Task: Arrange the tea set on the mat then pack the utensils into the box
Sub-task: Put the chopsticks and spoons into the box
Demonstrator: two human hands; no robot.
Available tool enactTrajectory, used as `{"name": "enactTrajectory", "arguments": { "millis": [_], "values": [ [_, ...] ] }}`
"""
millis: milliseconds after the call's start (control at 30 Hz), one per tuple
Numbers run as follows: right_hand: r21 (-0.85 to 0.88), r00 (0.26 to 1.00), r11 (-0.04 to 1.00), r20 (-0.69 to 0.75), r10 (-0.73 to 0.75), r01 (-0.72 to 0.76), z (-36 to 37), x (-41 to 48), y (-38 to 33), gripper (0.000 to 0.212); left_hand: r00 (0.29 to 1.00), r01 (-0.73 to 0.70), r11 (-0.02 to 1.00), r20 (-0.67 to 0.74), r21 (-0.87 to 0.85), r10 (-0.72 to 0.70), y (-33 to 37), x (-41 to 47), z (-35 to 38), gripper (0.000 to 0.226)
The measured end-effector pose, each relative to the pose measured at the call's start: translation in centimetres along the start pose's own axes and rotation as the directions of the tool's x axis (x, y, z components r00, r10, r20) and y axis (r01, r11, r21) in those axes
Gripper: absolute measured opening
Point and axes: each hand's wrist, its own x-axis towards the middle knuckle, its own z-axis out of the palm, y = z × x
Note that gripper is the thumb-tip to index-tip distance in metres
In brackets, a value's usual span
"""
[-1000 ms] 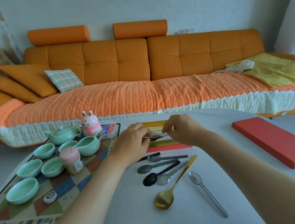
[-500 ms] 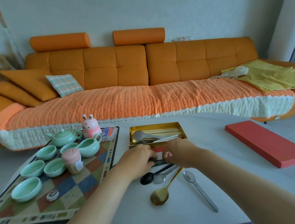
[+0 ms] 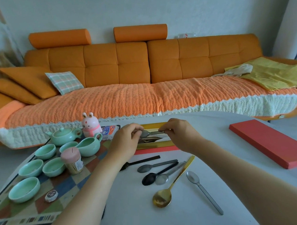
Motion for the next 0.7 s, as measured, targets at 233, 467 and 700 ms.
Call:
{"name": "enactTrajectory", "arguments": {
  "millis": [233, 467, 700],
  "values": [
    [-0.051, 0.987, 0.989, 0.083, 0.14, -0.137, 2.3, 2.0, 0.3, 0.027, 0.987, -0.156, 0.956, 0.079, 0.248, 0.14, -1.5, 0.2, 0.7, 0.031],
    [-0.005, 0.986, 0.987, 0.036, 0.162, -0.162, 2.9, 3.0, 0.0, 0.022, 0.95, -0.234, 0.902, 0.285, 0.363, 0.131, -2.7, -0.3, 1.2, 0.038],
    [-0.139, 0.968, 0.99, 0.248, 0.04, -0.005, 2.8, 2.1, 0.3, 0.041, 0.947, -0.242, 0.902, 0.287, 0.357, 0.141, -2.1, -0.4, 0.9, 0.038]
  ]
}}
